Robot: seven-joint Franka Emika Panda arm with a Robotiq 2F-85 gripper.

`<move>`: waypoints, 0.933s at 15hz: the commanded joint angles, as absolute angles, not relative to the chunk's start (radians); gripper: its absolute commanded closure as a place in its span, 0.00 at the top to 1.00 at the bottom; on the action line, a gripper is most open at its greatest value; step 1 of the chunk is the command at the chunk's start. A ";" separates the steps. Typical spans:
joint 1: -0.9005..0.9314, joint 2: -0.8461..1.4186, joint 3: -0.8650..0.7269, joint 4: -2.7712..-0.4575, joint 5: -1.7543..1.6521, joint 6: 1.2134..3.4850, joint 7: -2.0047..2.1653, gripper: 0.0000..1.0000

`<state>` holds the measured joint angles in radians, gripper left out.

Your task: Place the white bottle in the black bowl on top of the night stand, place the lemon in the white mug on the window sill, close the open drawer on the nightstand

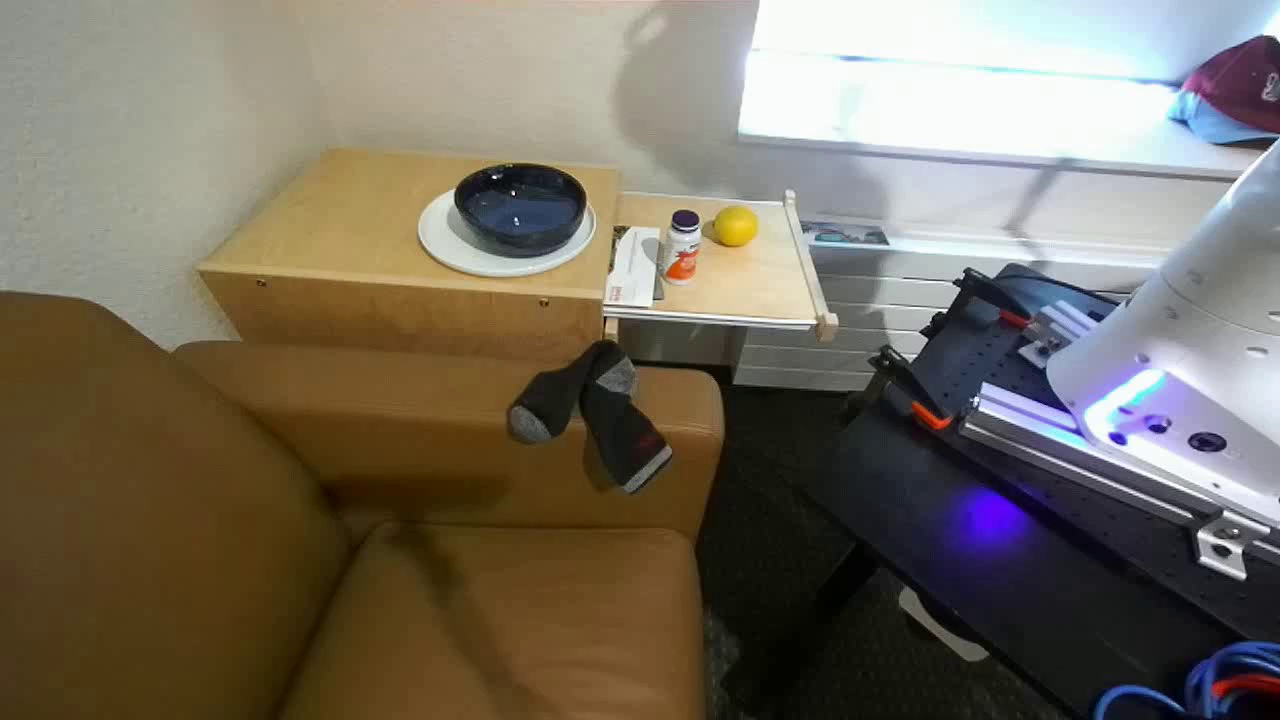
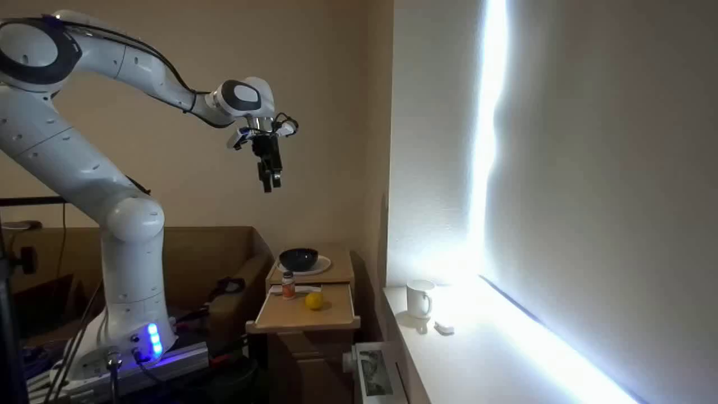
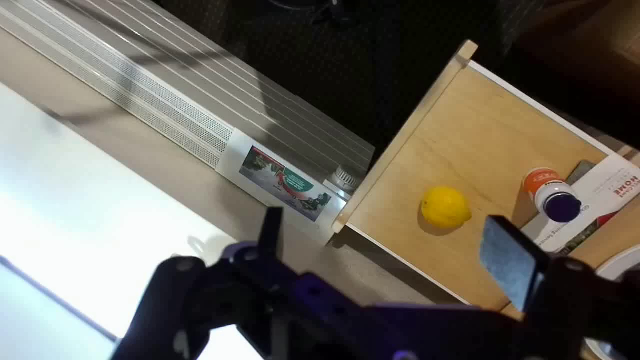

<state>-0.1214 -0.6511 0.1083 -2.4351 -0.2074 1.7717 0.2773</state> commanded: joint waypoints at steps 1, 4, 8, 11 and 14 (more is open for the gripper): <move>-0.105 -0.649 0.096 -2.432 -0.215 1.767 0.285 1.00; -0.101 -0.557 0.095 -2.419 -0.184 1.796 0.304 1.00; -0.048 -0.313 0.085 -2.355 0.013 1.883 0.317 1.00; -0.032 -0.119 0.091 -2.276 0.142 1.957 0.411 1.00; -0.014 -0.122 0.083 -2.299 0.133 1.982 0.421 1.00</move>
<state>-0.0320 -0.1178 0.1013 -2.2976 0.1362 1.9849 0.4201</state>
